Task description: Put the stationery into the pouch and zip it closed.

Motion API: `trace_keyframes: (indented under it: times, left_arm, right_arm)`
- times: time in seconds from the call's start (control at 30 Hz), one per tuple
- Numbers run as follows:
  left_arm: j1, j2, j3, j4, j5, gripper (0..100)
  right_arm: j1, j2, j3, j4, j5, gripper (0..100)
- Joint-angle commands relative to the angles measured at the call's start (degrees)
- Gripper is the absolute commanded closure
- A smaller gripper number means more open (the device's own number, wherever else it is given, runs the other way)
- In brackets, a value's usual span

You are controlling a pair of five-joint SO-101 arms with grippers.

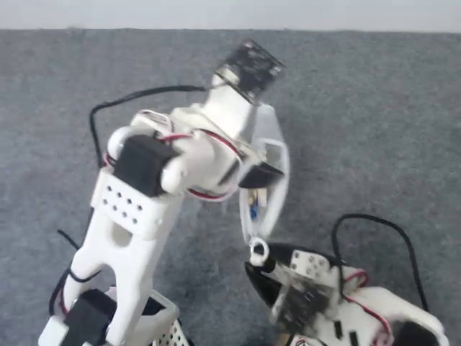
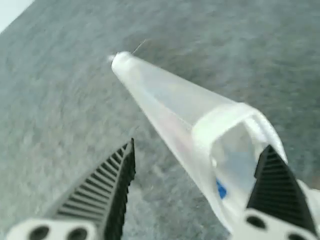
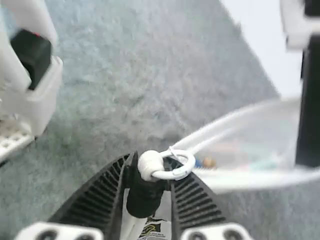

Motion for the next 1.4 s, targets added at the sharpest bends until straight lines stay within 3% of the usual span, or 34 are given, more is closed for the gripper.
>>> trace_keyframes:
  times: [0.0, 0.33, 0.57, 0.7, 0.97, 1.17, 1.37]
  left_arm:
    - [6.8, 0.0, -2.9, -1.8, -0.4, 64]
    - [10.5, -4.0, -8.7, 4.3, -0.2, 64]
    - [5.5, -12.7, -5.7, 4.3, -2.1, 64]
    - [2.4, -17.8, 1.1, 4.3, -7.6, 64]
    - [2.7, -28.8, 13.2, 4.0, -15.0, 64]
    - [12.3, -32.1, 21.8, 3.6, -14.8, 64]
    - [16.9, -34.5, 31.6, -7.2, -9.3, 64]
  right_arm:
    - [-1.2, -5.7, -0.8, 0.5, -0.7, 99.4]
    - [-0.1, -5.2, -0.8, -0.3, -0.8, 99.3]
    - [0.1, -5.2, -4.2, -0.1, -5.8, 99.3]
    - [5.4, -5.2, -11.3, 3.0, -6.9, 99.3]
    - [15.7, -5.1, -14.5, 5.6, -6.8, 99.3]
    - [20.4, -5.1, -14.6, 5.2, -6.9, 99.3]
    - [20.6, -5.1, -14.6, 5.5, -7.2, 99.3]
